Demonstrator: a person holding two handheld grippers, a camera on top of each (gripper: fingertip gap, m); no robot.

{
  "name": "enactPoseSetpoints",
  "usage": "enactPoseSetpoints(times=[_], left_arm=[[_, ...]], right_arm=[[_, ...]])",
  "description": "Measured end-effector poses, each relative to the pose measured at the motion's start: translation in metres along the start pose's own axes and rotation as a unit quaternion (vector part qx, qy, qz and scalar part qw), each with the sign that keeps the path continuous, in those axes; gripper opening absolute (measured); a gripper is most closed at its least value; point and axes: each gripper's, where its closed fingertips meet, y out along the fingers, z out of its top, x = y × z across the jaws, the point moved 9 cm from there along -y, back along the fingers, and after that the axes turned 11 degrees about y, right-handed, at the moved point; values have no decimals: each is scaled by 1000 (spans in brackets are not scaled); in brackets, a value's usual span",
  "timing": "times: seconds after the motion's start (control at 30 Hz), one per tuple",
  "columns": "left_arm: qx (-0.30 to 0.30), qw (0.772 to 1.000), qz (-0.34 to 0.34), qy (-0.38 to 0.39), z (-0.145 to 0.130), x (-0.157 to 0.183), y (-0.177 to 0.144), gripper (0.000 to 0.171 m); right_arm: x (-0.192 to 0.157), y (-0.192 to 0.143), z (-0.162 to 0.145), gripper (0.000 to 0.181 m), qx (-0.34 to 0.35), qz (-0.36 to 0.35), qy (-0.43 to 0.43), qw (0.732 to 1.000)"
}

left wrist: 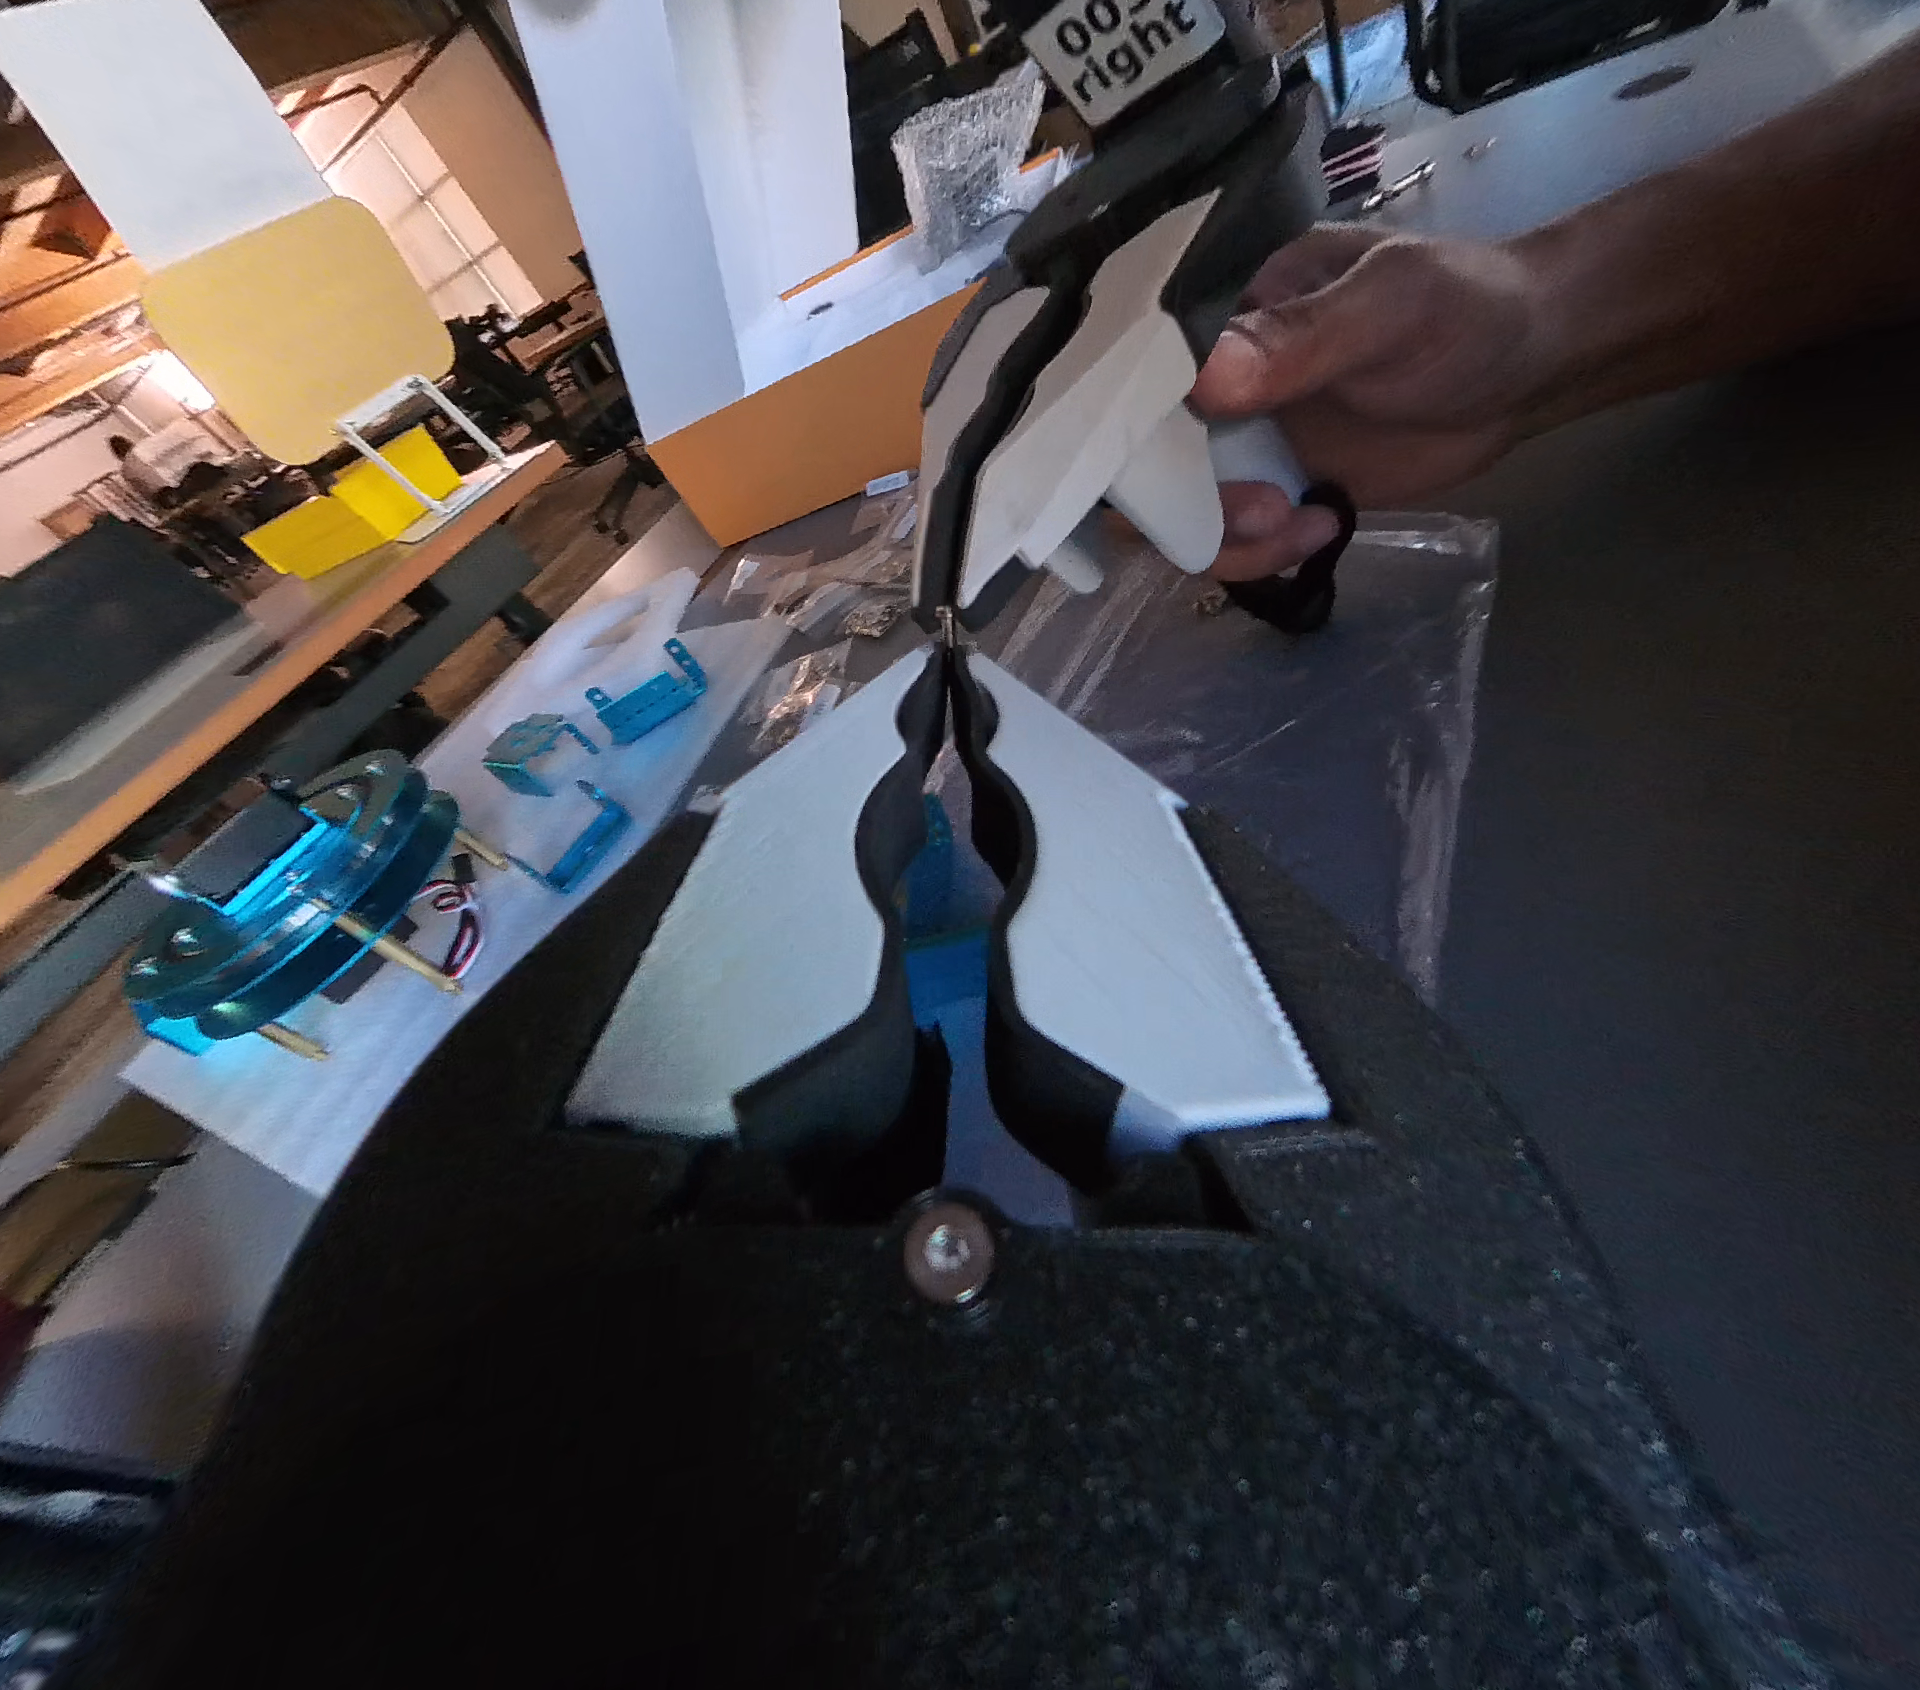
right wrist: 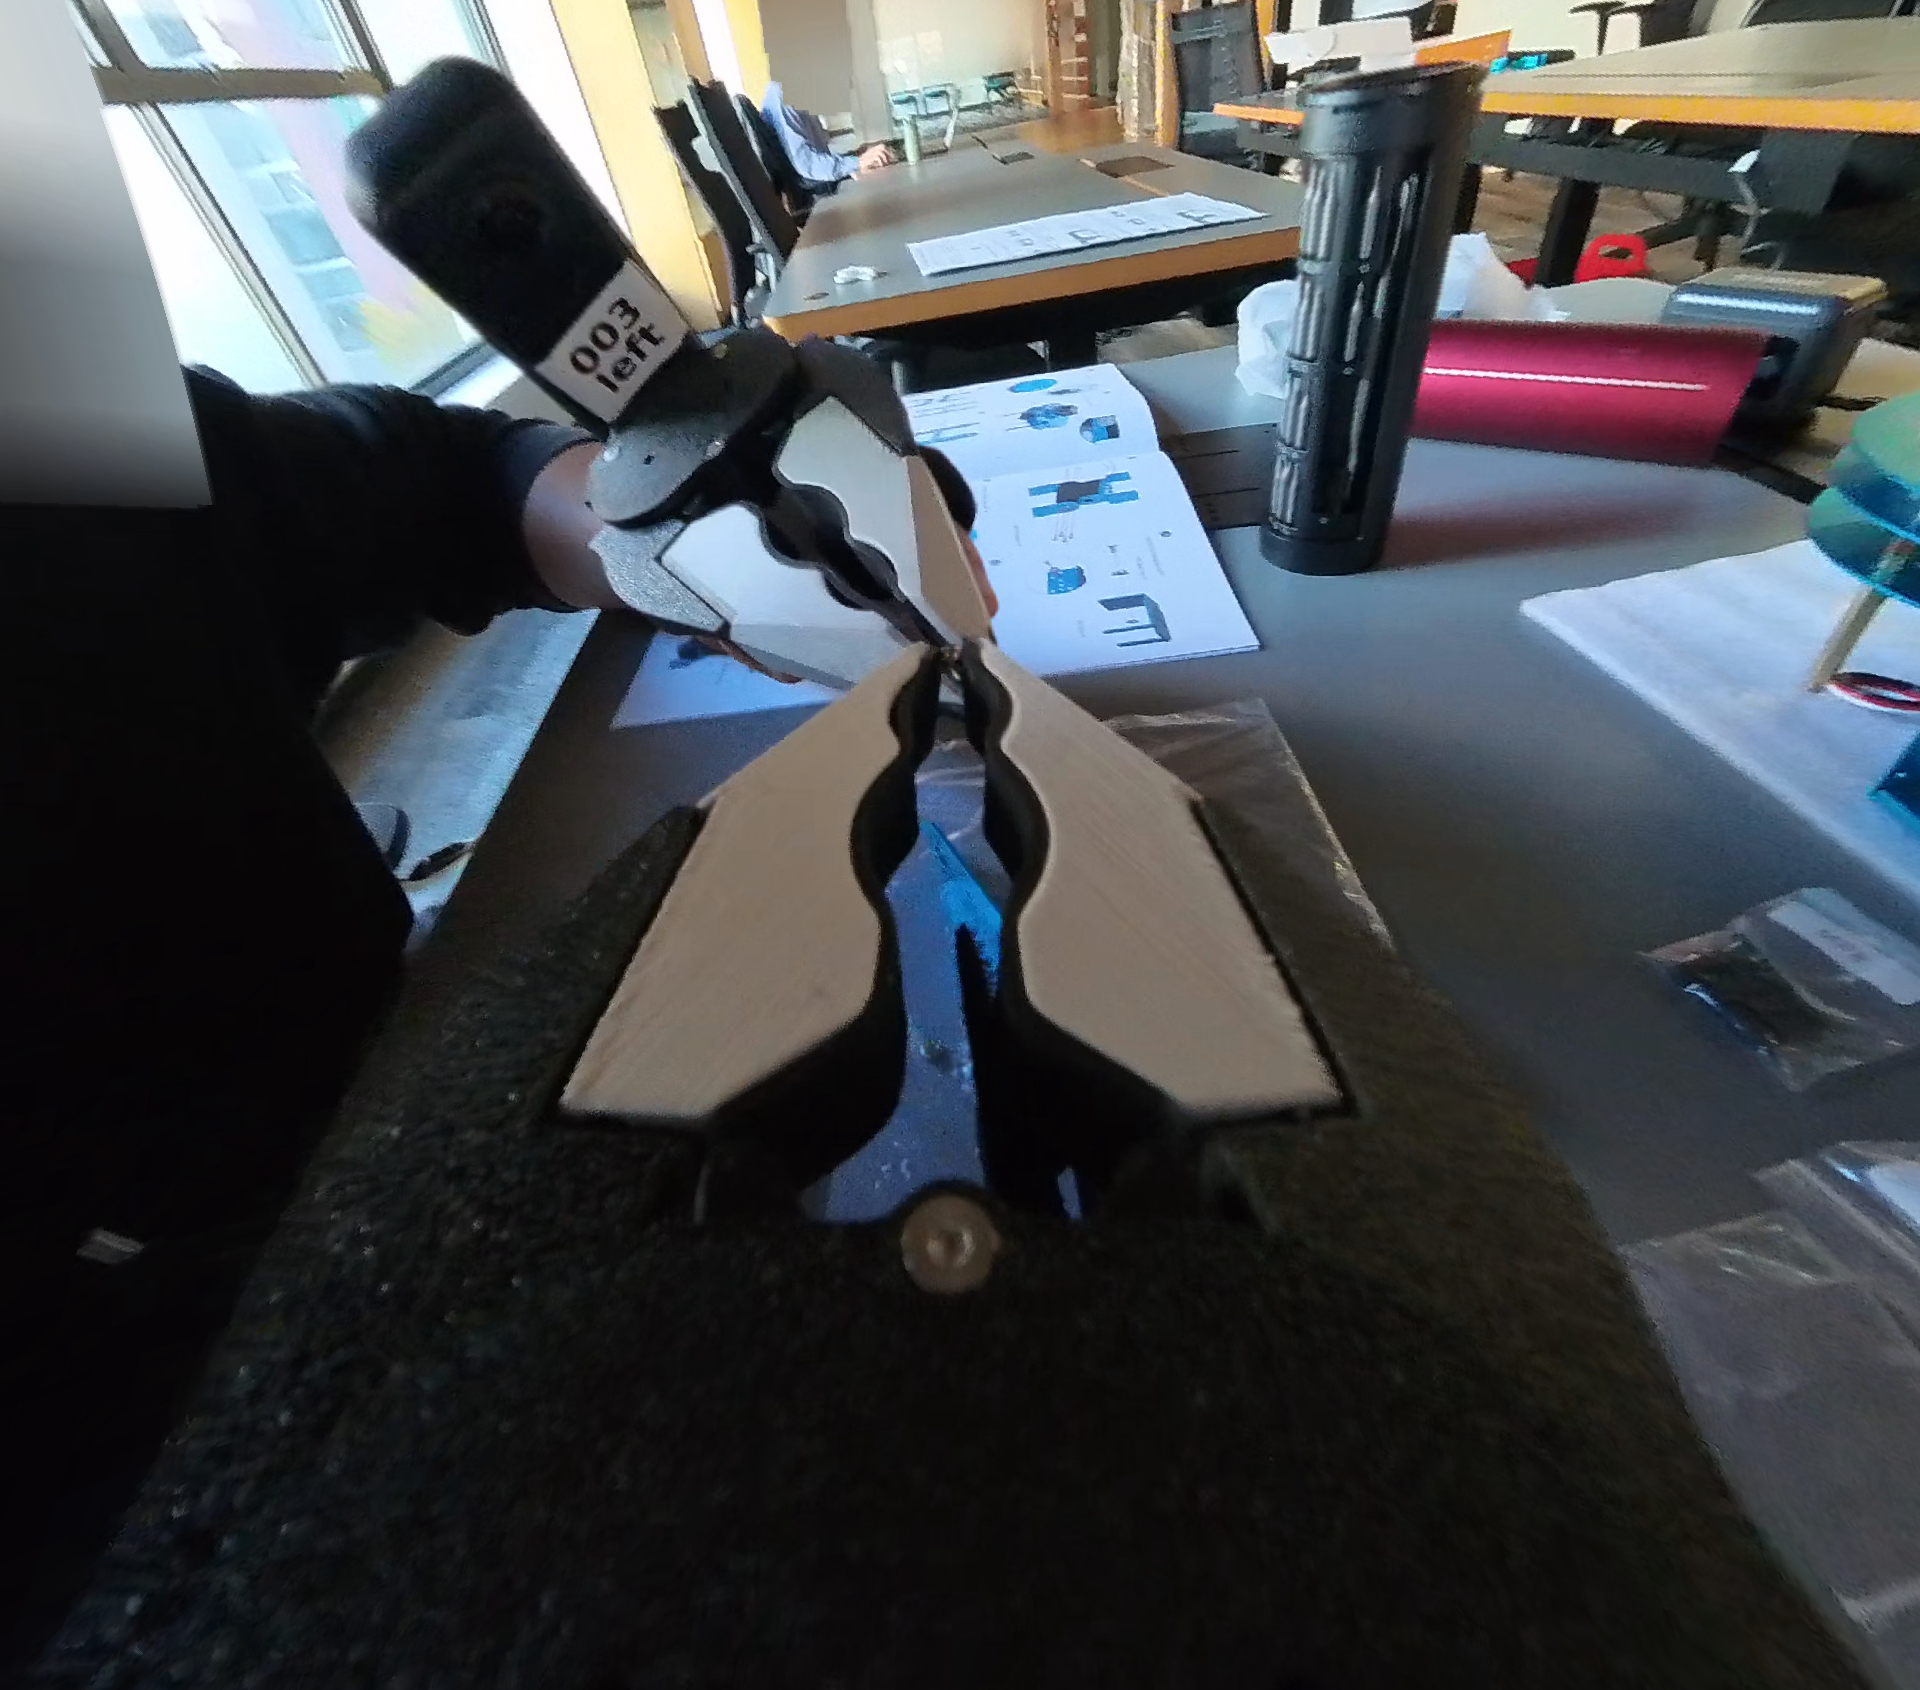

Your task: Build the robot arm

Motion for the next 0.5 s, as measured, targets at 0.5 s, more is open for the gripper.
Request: enactPoseSetpoints(times=[0.5], left_arm=[[-35,992,52,113,-7,6,4,14]], right_arm=[[5,-2,-1,1,-2,-7,24,1000]])
